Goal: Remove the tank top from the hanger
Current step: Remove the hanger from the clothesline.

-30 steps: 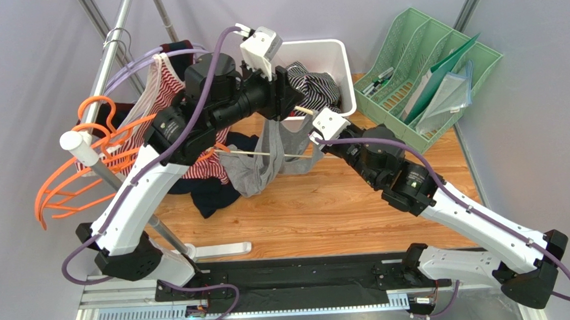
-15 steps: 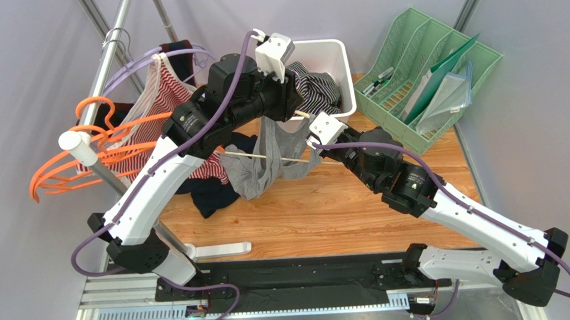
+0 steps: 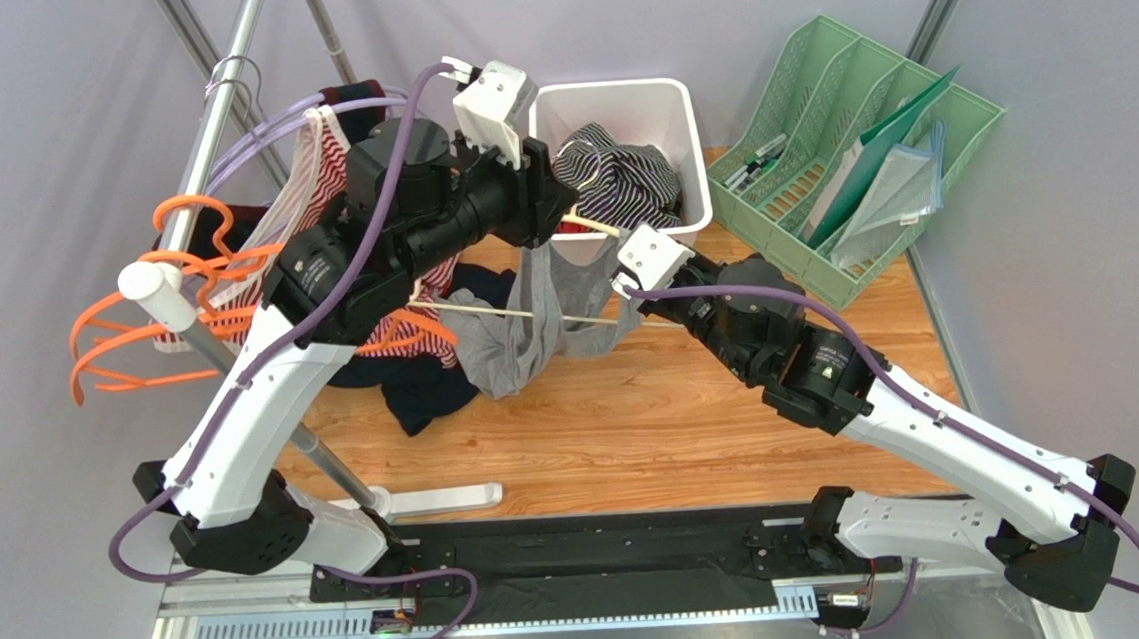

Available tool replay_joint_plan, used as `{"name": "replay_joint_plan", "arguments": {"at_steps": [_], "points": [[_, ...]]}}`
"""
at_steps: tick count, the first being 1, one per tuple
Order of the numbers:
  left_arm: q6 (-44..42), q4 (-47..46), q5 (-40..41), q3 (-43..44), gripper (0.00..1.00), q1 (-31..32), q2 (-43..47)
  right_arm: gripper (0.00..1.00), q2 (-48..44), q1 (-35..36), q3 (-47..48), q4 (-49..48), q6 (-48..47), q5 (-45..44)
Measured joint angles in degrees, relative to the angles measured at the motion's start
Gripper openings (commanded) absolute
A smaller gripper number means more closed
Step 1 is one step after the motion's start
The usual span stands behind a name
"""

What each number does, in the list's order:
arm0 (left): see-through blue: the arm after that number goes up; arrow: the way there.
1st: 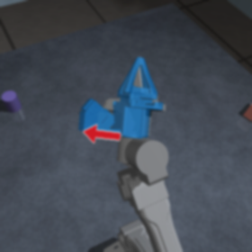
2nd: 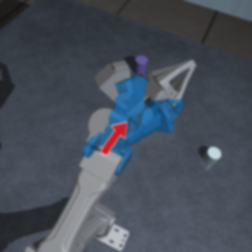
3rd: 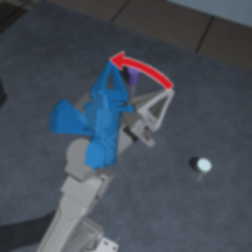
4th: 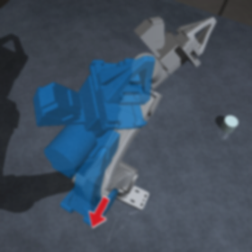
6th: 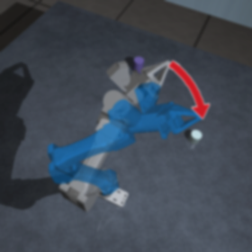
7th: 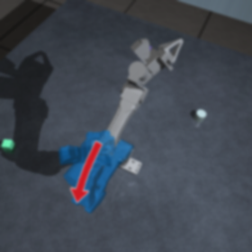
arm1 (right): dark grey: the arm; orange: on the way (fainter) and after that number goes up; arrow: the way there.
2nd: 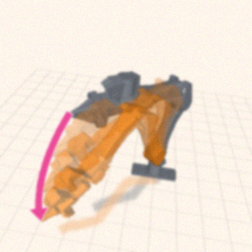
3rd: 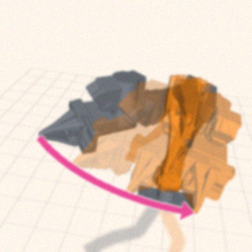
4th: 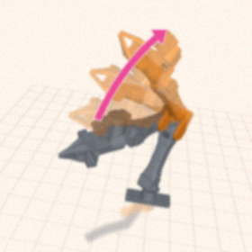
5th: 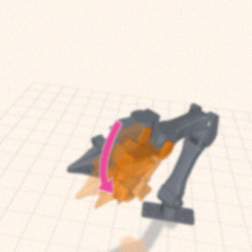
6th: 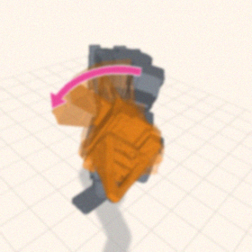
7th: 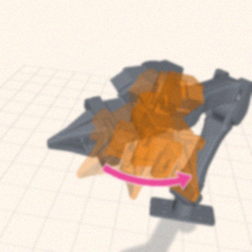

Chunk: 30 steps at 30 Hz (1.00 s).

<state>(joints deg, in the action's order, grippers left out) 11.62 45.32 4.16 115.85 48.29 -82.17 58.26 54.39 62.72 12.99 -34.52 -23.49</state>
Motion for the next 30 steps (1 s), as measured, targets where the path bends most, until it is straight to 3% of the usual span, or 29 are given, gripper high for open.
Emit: {"name": "replay_joint_plan", "arguments": {"at_steps": [14, 20, 23, 27, 30], "points": [[-0.3, 0.8, 2.3, 0.0, 0.41, 0.0, -6.8, 0.0, -0.1, 1.8, 0.0, 0.1, -0.5, -0.6], [-0.5, 1.4, 3.0, 0.0, 0.21, 0.0, -7.5, 0.0, -0.8, 2.6, 0.0, 0.1, -1.3, -1.1], [-0.5, 1.4, 2.9, 0.0, 0.01, 0.0, -7.5, 0.0, -1.2, 2.9, 0.0, 0.1, -1.3, -1.4], [-0.2, 0.6, 1.9, 0.0, 0.0, 0.2, -7.2, 0.05, -1.3, 3.3, 0.0, 0.2, -1.0, -2.7], [-0.2, -0.4, 1.2, -0.3, 0.0, 0.4, -6.5, 0.19, -1.3, 3.3, 0.0, -0.3, 1.0, -4.0]]}}
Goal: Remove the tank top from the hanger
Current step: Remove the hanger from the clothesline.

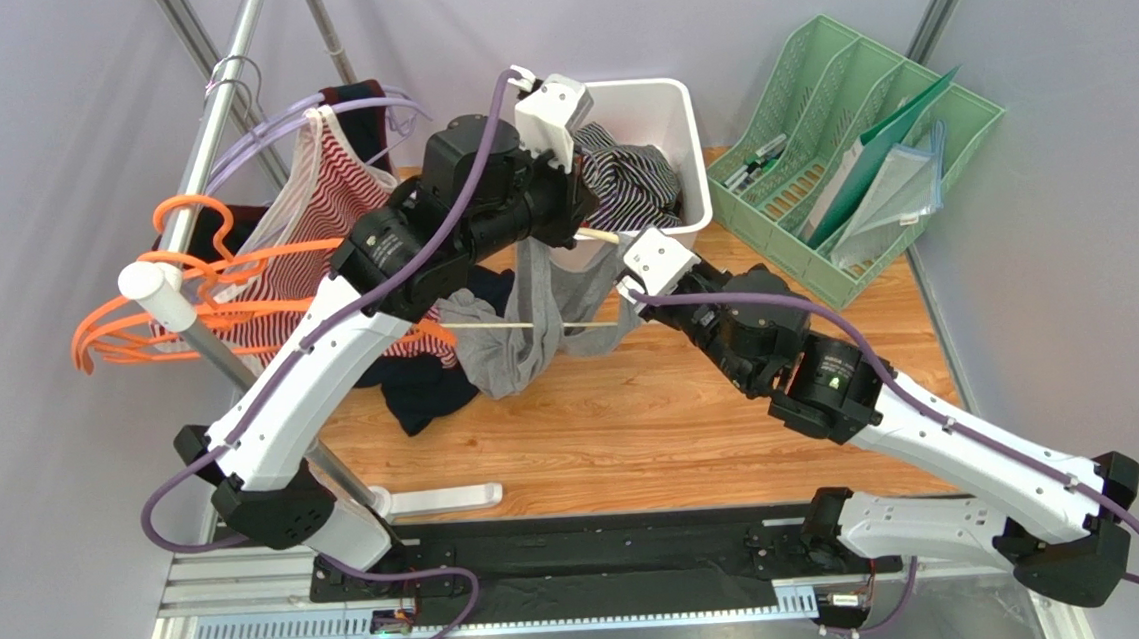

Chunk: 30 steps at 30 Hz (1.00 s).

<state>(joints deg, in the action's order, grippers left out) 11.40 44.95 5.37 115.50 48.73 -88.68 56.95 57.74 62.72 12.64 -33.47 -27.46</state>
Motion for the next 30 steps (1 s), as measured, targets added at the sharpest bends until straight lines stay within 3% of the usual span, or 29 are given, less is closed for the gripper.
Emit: {"name": "replay_joint_plan", "arguments": {"at_steps": [4, 6, 11, 12, 15, 22, 30], "points": [[0.2, -3.7, -1.1, -4.2, 0.0, 0.0, 3.2, 0.34, 0.0, 0.3, 0.0, -0.9, 5.6, -3.3], [0.0, -5.5, -0.6, -6.9, 0.0, -0.1, 5.5, 0.36, 0.0, 0.3, 0.4, 0.1, 9.4, -5.7], [0.0, -9.5, -0.3, -10.8, 0.0, -0.4, 9.9, 0.48, -0.3, 0.3, 5.0, 8.3, 21.2, -8.9], [0.0, -10.4, -0.3, -11.1, 0.0, -0.4, 10.5, 0.56, -0.9, 0.3, 5.7, 10.3, 23.9, -9.0], [0.0, -12.0, -0.5, -11.7, 0.0, -0.4, 11.8, 0.64, -3.9, 0.3, 6.3, 14.1, 29.8, -7.6], [0.3, -14.0, -0.9, -14.5, 0.0, -0.4, 13.6, 0.69, -7.3, 0.3, 9.2, 15.2, 40.3, 3.4], [1.3, -14.4, -2.3, -16.1, 0.0, -0.4, 15.6, 0.67, 3.2, 0.3, 12.3, 13.8, 45.0, 7.2]]}}
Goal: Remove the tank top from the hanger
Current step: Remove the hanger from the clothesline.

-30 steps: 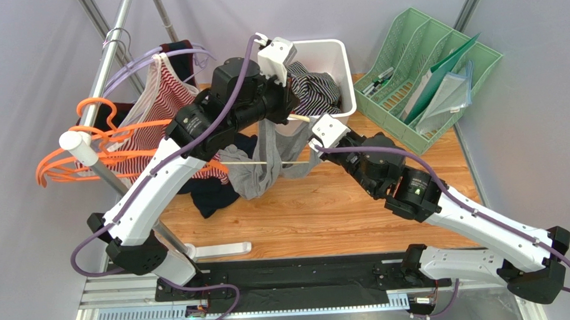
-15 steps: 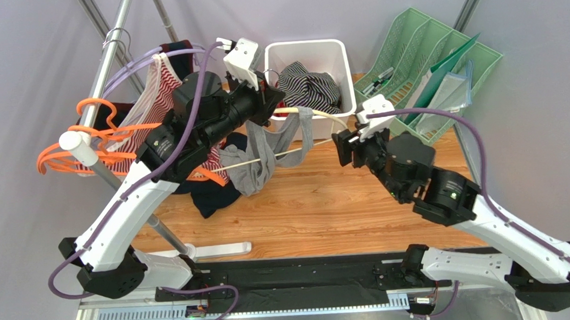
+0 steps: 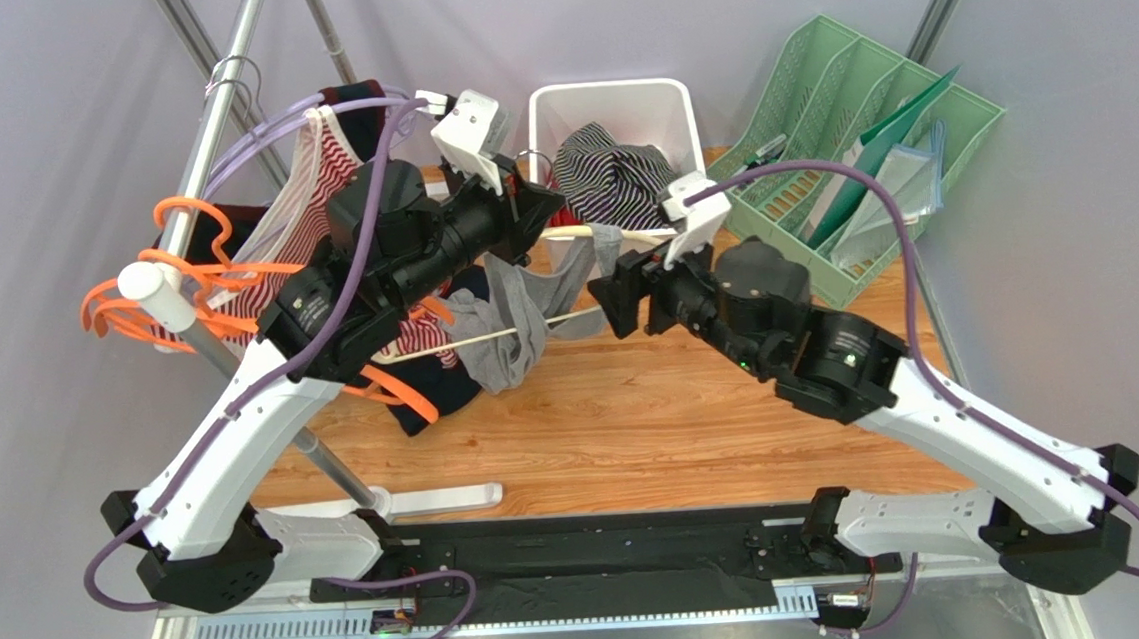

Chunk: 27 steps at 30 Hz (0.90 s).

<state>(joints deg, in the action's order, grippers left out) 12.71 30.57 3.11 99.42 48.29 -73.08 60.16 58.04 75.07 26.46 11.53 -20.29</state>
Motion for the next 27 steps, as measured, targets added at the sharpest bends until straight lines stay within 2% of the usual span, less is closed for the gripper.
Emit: {"name": "replay_joint_plan", "arguments": {"at_steps": [2, 5, 6, 9, 12, 20, 27], "points": [[0.2, 0.0, -0.1, -0.6, 0.0, 0.0, 0.8, 0.61, 2.2, 0.0, 0.0, 0.0, 0.7, 0.2], [0.4, 0.0, -0.5, -1.2, 0.0, 0.0, 1.7, 0.4, 3.5, 0.0, 0.0, -0.2, 1.6, 0.4], [0.4, 0.0, -0.6, -1.3, 0.0, 0.0, 1.8, 0.26, 3.5, 0.0, 0.0, -0.3, 1.8, 0.4], [0.4, -0.2, -0.7, -1.6, 0.0, 0.0, 2.0, 0.08, 3.4, 0.0, 0.6, -0.7, 2.5, -0.5], [0.2, -0.2, -0.4, -2.0, 0.0, 0.0, 2.1, 0.0, 2.7, 0.0, 0.7, -0.5, 3.3, -2.5], [-1.4, -0.3, 2.3, -3.6, 0.0, 0.0, 3.5, 0.0, -3.5, -0.9, 0.6, 3.4, 5.8, -11.7], [-1.5, -1.8, 1.8, -6.2, 0.0, 0.0, 7.2, 0.0, -8.3, -8.2, -2.9, 7.0, 9.0, -13.7]]}}
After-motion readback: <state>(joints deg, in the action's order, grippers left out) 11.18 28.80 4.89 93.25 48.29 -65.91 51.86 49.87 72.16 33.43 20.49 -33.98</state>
